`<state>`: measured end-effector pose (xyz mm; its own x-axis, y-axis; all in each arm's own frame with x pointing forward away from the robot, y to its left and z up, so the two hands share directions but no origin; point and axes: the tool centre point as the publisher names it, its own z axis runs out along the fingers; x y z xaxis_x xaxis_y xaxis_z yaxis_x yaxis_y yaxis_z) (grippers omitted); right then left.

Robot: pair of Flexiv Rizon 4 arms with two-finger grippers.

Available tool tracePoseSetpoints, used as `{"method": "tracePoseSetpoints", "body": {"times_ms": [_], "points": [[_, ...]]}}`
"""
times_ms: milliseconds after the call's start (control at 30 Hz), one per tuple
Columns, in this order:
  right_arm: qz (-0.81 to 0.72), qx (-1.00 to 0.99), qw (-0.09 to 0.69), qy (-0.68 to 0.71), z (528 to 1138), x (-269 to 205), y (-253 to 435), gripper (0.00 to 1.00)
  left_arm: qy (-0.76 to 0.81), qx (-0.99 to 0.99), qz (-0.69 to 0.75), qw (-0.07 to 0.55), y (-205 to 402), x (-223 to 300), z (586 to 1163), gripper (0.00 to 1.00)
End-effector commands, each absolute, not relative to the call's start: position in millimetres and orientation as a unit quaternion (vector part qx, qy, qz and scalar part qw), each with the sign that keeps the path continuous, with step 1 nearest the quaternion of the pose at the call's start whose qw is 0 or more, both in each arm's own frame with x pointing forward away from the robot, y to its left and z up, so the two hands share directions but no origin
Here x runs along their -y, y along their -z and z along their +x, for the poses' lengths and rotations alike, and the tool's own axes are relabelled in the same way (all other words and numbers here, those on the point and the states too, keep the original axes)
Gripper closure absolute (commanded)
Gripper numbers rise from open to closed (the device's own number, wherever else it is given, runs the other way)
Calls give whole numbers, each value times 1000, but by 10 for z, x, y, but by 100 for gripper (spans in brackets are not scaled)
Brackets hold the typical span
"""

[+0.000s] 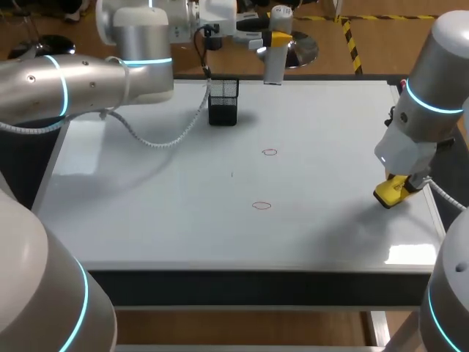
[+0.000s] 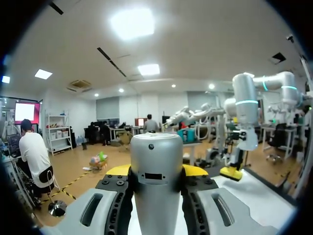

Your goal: Pick up the inspection probe, press it on each red-marked spot on the whiteboard one by one, put down the probe, pick up the eraser, and wipe off all the red marks.

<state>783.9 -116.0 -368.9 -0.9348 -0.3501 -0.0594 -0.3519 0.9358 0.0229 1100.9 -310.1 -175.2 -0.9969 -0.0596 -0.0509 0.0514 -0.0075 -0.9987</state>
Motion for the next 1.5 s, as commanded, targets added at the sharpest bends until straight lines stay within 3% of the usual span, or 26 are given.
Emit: {"method": "tracePoseSetpoints", "body": {"times_ms": [33, 700, 1500], "points": [[-179, -983, 26, -16, 7843, 1165, 3688, 100, 709, -704, -2, 37, 1739, 3104, 11024, 100], [-179, -983, 26, -16, 7843, 1165, 3688, 100, 709, -704, -2, 37, 1739, 3104, 11024, 100], [-451, -892, -13, -1, 8346, -563, 3806, 100, 709, -704, -2, 37, 1739, 3104, 11024, 100]]}}
